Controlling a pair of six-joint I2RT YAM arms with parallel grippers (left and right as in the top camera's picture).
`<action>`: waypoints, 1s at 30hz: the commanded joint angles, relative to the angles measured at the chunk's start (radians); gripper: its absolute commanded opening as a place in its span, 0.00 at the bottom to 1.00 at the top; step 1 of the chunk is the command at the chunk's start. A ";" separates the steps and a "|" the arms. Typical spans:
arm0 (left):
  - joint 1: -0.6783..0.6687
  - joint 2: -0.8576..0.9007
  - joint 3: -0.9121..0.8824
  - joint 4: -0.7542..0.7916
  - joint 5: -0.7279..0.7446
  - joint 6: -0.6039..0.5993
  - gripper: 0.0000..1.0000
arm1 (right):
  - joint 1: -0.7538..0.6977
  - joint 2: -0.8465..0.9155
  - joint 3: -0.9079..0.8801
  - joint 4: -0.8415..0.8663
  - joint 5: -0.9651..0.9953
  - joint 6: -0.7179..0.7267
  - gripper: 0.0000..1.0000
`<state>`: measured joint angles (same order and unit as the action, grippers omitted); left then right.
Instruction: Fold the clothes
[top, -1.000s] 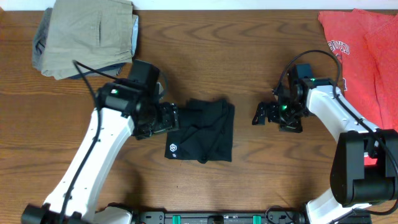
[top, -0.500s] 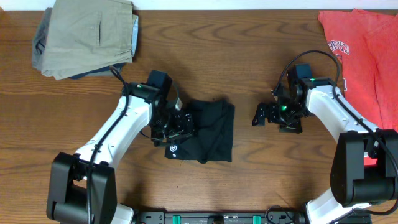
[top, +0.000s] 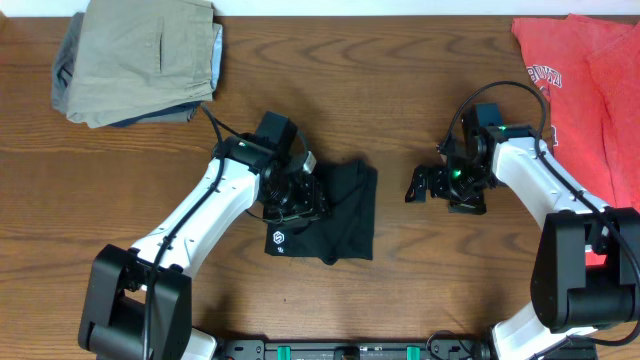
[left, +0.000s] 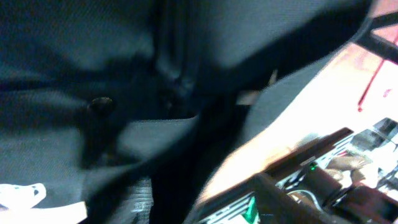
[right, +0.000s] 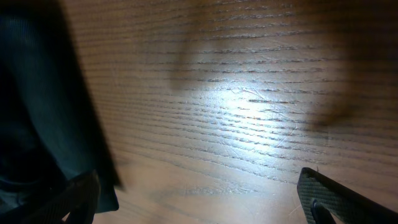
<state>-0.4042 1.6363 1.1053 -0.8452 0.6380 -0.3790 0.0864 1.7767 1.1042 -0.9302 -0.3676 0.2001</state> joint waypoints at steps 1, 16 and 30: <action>-0.002 0.008 -0.002 0.023 0.008 0.000 0.37 | 0.006 -0.006 0.012 -0.003 -0.010 -0.015 0.99; -0.188 0.010 -0.004 0.132 0.005 -0.097 0.06 | 0.006 -0.006 0.012 -0.005 -0.011 -0.015 0.99; -0.327 0.010 -0.004 0.274 0.005 -0.136 0.06 | 0.006 -0.006 0.012 -0.005 -0.011 -0.015 0.99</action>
<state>-0.7197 1.6363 1.1053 -0.5835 0.6441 -0.5018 0.0864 1.7767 1.1042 -0.9340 -0.3676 0.2001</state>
